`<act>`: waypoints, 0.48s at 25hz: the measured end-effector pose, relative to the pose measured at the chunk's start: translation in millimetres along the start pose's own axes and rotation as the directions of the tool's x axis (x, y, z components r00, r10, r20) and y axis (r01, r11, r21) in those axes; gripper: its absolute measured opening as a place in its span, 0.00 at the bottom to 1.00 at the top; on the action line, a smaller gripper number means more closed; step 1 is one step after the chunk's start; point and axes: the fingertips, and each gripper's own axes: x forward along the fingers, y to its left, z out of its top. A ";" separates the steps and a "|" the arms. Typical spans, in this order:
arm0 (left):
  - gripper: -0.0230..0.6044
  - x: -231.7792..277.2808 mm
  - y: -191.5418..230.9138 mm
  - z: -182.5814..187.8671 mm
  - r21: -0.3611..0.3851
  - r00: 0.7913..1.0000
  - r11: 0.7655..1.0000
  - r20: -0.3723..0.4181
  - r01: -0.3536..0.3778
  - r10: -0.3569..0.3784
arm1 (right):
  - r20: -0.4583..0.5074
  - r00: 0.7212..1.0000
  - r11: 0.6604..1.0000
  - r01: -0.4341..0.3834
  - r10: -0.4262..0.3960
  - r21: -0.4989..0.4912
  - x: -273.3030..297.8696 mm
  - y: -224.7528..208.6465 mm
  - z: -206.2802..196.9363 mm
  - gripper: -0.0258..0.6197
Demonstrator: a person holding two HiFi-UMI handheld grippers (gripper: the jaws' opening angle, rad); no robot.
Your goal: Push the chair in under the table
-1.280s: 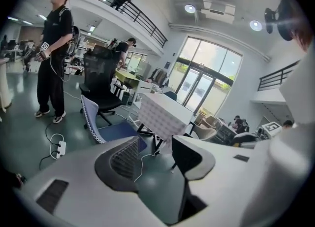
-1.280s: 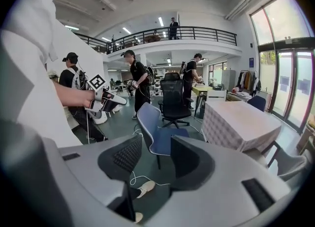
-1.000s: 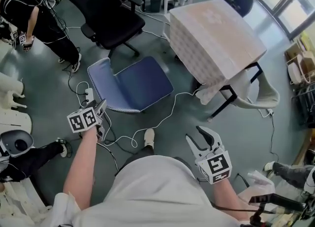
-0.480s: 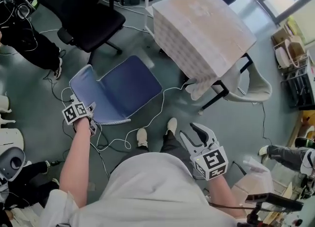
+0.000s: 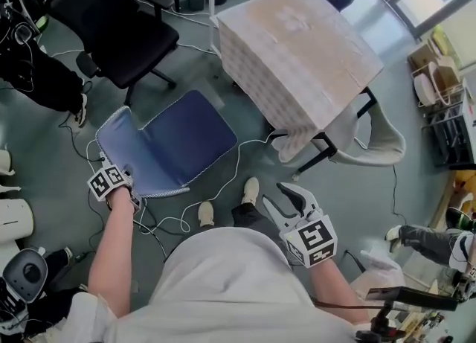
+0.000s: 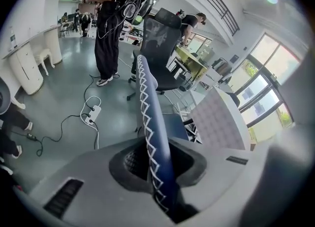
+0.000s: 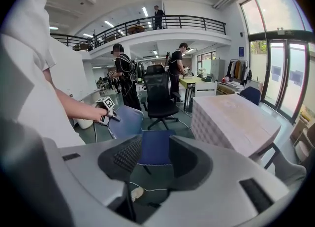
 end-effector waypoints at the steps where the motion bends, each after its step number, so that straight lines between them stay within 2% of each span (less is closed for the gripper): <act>1: 0.14 2.0 -7.3 -0.3 0.000 1.000 1.000 0.001 0.004 -0.004 | 0.001 1.000 1.000 -0.002 0.002 -0.003 0.8 -7.5 3.6 0.32; 12: 0.14 55.4 -115.6 7.9 0.054 0.998 0.997 -0.009 0.063 -0.063 | -0.007 1.000 0.999 -0.005 0.005 0.034 6.0 -87.9 -4.1 0.32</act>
